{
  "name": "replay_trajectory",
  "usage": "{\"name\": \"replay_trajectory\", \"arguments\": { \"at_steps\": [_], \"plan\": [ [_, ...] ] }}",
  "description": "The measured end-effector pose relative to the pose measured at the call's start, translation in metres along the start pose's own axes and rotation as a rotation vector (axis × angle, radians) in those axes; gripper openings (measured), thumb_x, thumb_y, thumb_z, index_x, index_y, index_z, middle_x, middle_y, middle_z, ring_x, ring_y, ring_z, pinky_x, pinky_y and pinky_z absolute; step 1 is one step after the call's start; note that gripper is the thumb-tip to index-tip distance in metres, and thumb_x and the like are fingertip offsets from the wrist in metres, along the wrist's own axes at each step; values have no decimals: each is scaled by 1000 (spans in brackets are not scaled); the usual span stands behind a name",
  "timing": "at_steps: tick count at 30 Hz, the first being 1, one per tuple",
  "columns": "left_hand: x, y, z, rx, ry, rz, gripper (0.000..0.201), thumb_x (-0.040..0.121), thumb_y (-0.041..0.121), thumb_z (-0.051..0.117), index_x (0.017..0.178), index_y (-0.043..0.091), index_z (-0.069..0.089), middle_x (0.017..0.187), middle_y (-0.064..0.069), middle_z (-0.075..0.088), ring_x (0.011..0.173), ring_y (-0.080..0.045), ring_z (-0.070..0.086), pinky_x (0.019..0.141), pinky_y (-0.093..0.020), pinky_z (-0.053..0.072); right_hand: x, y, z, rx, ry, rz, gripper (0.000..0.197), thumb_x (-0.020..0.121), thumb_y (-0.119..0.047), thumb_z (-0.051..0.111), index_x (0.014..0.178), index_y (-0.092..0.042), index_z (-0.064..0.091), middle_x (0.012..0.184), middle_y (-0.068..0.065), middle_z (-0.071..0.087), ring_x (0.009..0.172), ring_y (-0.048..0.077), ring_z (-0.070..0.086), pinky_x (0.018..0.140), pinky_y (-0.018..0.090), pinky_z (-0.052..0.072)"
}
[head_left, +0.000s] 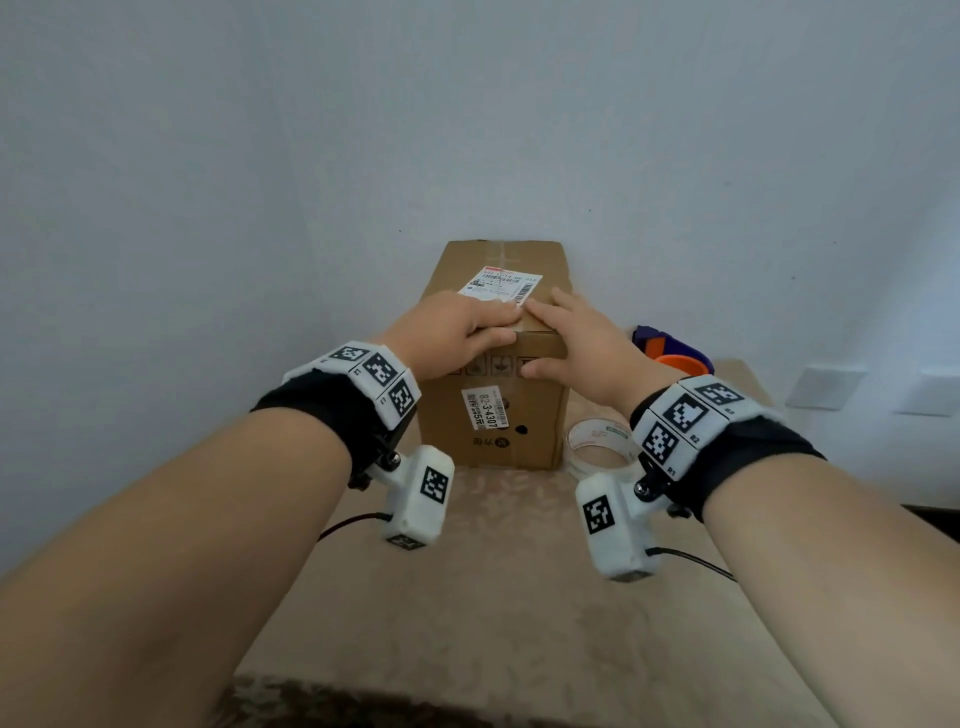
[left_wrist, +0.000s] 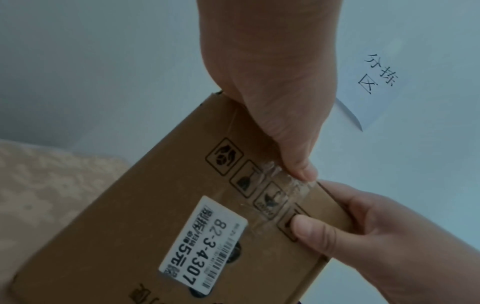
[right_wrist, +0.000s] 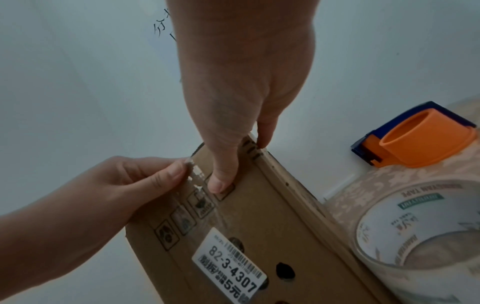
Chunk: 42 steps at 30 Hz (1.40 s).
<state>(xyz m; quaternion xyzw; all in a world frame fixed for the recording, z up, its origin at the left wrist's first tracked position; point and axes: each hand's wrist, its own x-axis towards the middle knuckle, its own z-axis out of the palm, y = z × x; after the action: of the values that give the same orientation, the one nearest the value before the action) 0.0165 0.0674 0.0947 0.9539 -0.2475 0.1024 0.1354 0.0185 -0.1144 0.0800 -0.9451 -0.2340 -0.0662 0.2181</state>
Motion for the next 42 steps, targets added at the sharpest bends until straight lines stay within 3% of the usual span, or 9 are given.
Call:
{"name": "replay_trajectory", "arguments": {
  "at_steps": [2, 7, 15, 20, 25, 29, 33, 38, 42],
  "plan": [
    [-4, 0, -2, -31, 26, -9, 37, 98, 30, 47, 133, 23, 54, 143, 0, 51, 134, -16, 45, 112, -31, 33, -6, -2, 2, 109, 3, 83, 72, 85, -26, 66, 146, -24, 29, 156, 13, 15, 140, 28, 27, 116, 34, 23],
    [-14, -9, 0, 87, 71, -172, 46, 95, 39, 47, 138, 22, 47, 149, -7, 42, 138, -23, 37, 113, -39, 29, -4, -3, 8, 282, 88, 112, 61, 89, -23, 61, 144, -23, 36, 142, 5, 48, 125, 22, 48, 102, 28, 38],
    [-41, -51, -19, 118, 92, -331, 49, 94, 37, 51, 138, 18, 47, 142, -8, 49, 129, -25, 45, 108, -40, 37, 25, -43, 40, 368, 85, 107, 55, 90, -29, 58, 141, -31, 38, 135, 10, 52, 122, 26, 50, 107, 39, 42],
    [-50, -74, -27, 125, 100, -429, 48, 93, 37, 52, 137, 18, 48, 139, -10, 50, 126, -27, 47, 106, -45, 40, 45, -69, 55, 354, 77, 92, 53, 91, -27, 55, 141, -30, 37, 134, 12, 52, 120, 27, 51, 104, 37, 42],
    [-44, -67, -29, 172, 81, -422, 42, 93, 35, 51, 131, 16, 54, 130, -12, 55, 118, -29, 51, 102, -44, 43, 39, -66, 46, 274, 46, 83, 55, 94, -21, 53, 145, -25, 32, 140, 9, 51, 124, 25, 50, 99, 28, 40],
    [-42, -56, -30, 261, 116, -421, 36, 93, 35, 51, 122, 14, 58, 124, -11, 59, 113, -30, 54, 100, -45, 43, 32, -64, 25, 109, -23, 65, 63, 93, -23, 54, 148, -18, 24, 146, 10, 44, 131, 26, 44, 107, 32, 35],
    [-41, -33, -30, 250, 214, -335, 43, 92, 38, 53, 129, 17, 54, 132, -7, 57, 123, -28, 50, 105, -45, 39, 14, -56, 6, 50, -52, 76, 68, 93, -22, 55, 150, -16, 19, 150, 13, 38, 137, 27, 37, 111, 34, 31],
    [-30, 10, -15, 190, 263, -193, 36, 92, 38, 52, 122, 19, 60, 128, -3, 61, 122, -24, 51, 103, -42, 39, -22, -24, -10, 26, -46, 151, 57, 94, -24, 53, 145, -16, 31, 143, 13, 46, 131, 27, 44, 105, 32, 36],
    [-18, 46, 27, 144, 156, -130, 35, 92, 40, 52, 119, 20, 62, 118, -3, 66, 114, -24, 56, 98, -40, 42, -57, 13, -9, 124, -10, 284, 51, 94, -22, 51, 142, -16, 34, 130, 15, 55, 119, 26, 52, 95, 31, 41]
  ]
}}
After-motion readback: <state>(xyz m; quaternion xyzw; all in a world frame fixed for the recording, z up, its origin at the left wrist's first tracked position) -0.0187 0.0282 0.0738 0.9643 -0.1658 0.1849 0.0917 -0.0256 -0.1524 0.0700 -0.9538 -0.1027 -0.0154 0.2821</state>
